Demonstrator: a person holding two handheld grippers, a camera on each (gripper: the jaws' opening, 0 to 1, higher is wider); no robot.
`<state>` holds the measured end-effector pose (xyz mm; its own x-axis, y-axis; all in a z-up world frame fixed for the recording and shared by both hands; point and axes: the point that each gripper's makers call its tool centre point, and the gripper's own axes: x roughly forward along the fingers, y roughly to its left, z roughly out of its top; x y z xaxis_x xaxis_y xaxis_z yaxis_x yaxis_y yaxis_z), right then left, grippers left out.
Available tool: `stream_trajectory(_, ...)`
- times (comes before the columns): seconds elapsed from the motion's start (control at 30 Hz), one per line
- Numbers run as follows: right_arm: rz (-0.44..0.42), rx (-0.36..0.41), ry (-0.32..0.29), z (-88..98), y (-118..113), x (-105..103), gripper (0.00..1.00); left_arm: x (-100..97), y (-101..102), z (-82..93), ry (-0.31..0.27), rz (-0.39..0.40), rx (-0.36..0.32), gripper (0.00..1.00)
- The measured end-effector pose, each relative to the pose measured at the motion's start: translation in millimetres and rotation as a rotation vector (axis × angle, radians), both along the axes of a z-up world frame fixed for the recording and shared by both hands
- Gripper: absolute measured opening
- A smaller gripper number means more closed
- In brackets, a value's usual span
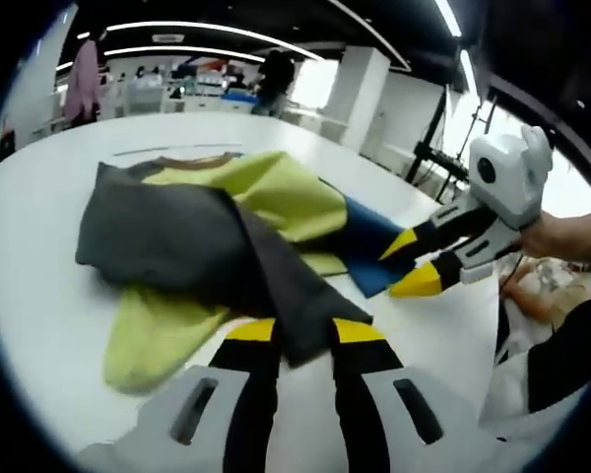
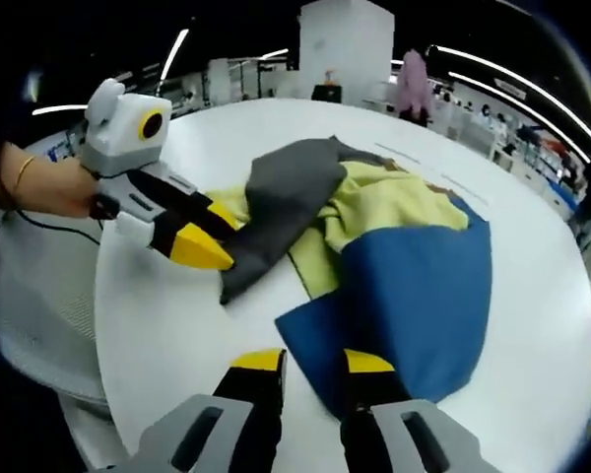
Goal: Fold the garment on the visible template until the final outline fits inside the template.
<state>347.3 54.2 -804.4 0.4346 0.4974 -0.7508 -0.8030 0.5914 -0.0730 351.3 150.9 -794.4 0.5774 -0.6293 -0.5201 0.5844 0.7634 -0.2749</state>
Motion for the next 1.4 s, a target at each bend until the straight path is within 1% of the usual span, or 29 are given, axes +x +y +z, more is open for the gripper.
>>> stream_trajectory(0.03, -0.002, 0.006, -0.002, 0.5, 2.2, 0.2, 0.14, 0.9, 0.2, -0.5, -0.003, 0.002, 0.005, 0.14)
stream_trajectory(0.1, -0.015, 0.024, 0.018, -0.1, 5.7, -1.3, 0.11, 2.7, 1.0, -2.6, -0.006, 0.007, 0.026, 0.09)
stream_trajectory(0.13, -0.032, 0.021, 0.014, 0.1, 5.4, 0.5, 0.1, 3.1, 1.1, -3.6, -0.004, 0.01, 0.031, 0.06)
stream_trajectory(0.2, -0.033, 0.009, 0.005, -0.2, 6.0, 1.9, 0.08, 2.4, 0.4, -5.2, 0.006, 0.011, 0.028, 0.02)
stream_trajectory(0.3, -0.031, -0.013, -0.023, 2.1, 4.3, 5.2, 0.02, 2.7, 0.9, -5.9, 0.01, 0.02, 0.022, 0.01)
stream_trajectory(0.37, -0.027, -0.034, -0.042, 2.8, 1.3, 8.3, 0.0, 2.8, 0.9, -5.8, 0.009, 0.015, 0.028, 0.01)
stream_trajectory(0.4, -0.03, -0.026, -0.033, 2.5, 2.5, 6.9, 0.0, 2.7, 0.9, -5.7, 0.008, 0.014, 0.029, 0.0)
stream_trajectory(0.53, -0.032, -0.027, -0.03, 3.0, 0.3, 6.5, 0.0, 2.4, 1.1, -5.8, 0.016, 0.018, 0.022, 0.0)
stream_trajectory(0.57, -0.046, -0.011, -0.015, 3.8, -0.1, 5.8, 0.0, 2.1, 1.4, -5.5, 0.019, 0.02, 0.02, 0.0)
stream_trajectory(0.6, -0.059, 0.009, -0.006, 6.2, 0.1, 5.1, 0.0, 1.7, 1.6, -4.8, 0.02, 0.019, 0.019, 0.0)
stream_trajectory(0.67, -0.075, 0.046, -0.009, 13.6, 1.4, 6.0, 0.0, 0.2, 3.2, 0.4, 0.015, 0.022, 0.012, 0.0)
stream_trajectory(0.77, -0.073, 0.069, -0.016, 25.3, -0.2, 5.1, 0.0, -1.6, 6.7, 10.4, 0.005, 0.02, -0.006, 0.0)
stream_trajectory(0.83, -0.078, 0.097, -0.022, 35.5, -0.2, 5.4, 0.0, -2.9, 10.3, 16.7, 0.0, 0.017, -0.005, 0.0)
stream_trajectory(0.87, -0.087, 0.123, -0.023, 42.3, 0.0, 6.2, 0.0, -3.8, 12.0, 20.1, -0.001, 0.016, -0.003, 0.0)
stream_trajectory(0.9, -0.094, 0.135, -0.022, 46.5, -0.3, 6.4, 0.0, -4.5, 13.5, 24.0, -0.007, 0.015, -0.003, 0.0)
stream_trajectory(1.0, -0.123, 0.191, -0.033, 66.9, -3.7, 9.8, 0.0, -4.5, 22.2, 41.7, -0.04, 0.012, -0.008, 0.0)
stream_trajectory(1.03, -0.131, 0.207, -0.04, 72.7, -4.5, 11.9, 0.0, -4.7, 23.6, 43.9, -0.042, 0.012, -0.006, 0.0)
stream_trajectory(1.1, -0.144, 0.235, -0.055, 86.5, -9.2, 16.1, 0.0, -3.6, 33.4, 55.0, -0.057, 0.024, -0.001, 0.0)
stream_trajectory(1.17, -0.119, 0.281, -0.056, 98.3, -8.4, 17.4, 0.0, -0.4, 51.9, 62.7, -0.044, 0.084, 0.007, 0.0)
stream_trajectory(1.2, -0.146, 0.33, -0.034, 105.4, -10.9, 19.7, 0.0, 0.8, 61.6, 68.4, -0.047, 0.095, 0.008, 0.0)
stream_trajectory(1.27, -0.185, 0.379, -0.02, 115.5, -19.8, 26.2, 0.0, 3.9, 75.6, 77.6, -0.07, 0.119, 0.021, 0.0)
stream_trajectory(1.4, -0.222, 0.37, -0.056, 128.0, -44.6, 39.4, 0.0, 9.0, 111.0, 93.6, -0.087, 0.179, 0.07, 0.0)
